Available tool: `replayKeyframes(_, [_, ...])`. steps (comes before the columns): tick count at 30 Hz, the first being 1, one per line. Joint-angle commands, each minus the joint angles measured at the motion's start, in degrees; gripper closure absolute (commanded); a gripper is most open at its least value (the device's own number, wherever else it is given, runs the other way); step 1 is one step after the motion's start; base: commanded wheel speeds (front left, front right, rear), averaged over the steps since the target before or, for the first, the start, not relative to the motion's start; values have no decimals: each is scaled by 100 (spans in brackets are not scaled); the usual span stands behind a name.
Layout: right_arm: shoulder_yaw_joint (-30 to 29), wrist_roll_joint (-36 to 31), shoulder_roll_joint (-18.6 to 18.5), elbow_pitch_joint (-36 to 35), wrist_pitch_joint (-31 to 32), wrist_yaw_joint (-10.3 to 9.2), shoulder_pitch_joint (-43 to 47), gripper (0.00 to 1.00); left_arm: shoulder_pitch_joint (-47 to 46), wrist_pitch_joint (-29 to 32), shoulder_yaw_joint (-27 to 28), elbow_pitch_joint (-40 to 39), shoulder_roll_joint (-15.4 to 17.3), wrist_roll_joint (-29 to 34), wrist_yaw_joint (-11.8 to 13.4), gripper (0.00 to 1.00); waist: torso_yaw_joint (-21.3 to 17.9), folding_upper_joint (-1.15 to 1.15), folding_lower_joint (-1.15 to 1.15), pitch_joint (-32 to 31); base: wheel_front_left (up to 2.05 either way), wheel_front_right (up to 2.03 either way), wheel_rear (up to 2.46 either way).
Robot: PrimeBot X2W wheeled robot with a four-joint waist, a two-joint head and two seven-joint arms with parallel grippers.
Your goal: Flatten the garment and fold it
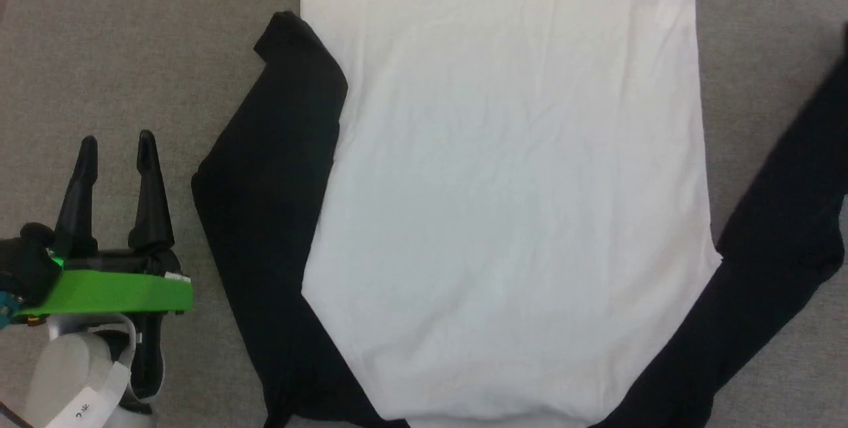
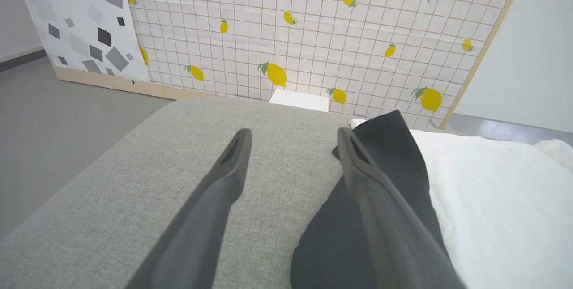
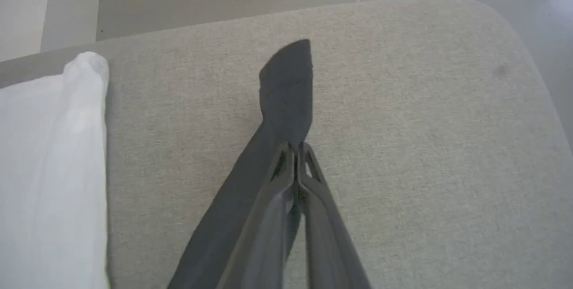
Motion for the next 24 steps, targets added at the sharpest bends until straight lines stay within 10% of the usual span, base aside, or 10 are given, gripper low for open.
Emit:
replayKeyframes(1, [-139, 21, -159, 12, -34, -9, 192, 100, 107, -27, -12, 27, -30, 35, -37, 0, -139, 0, 0, -536, 0, 0, 0])
replayKeyframes(12, [-764, -267, -668, -144, -163, -9, 1002, 100, 634, 3, 4, -16, -79, 57, 63, 0, -284, 0, 0, -1348, 0, 0, 0])
replayKeyframes(24, [1600, 1625, -1212, -1250, 30, -9, 1729, 100, 1103, 124, -23, -176, -151, 64, 264, 0, -390, 0, 0, -2121, 0, 0, 0])
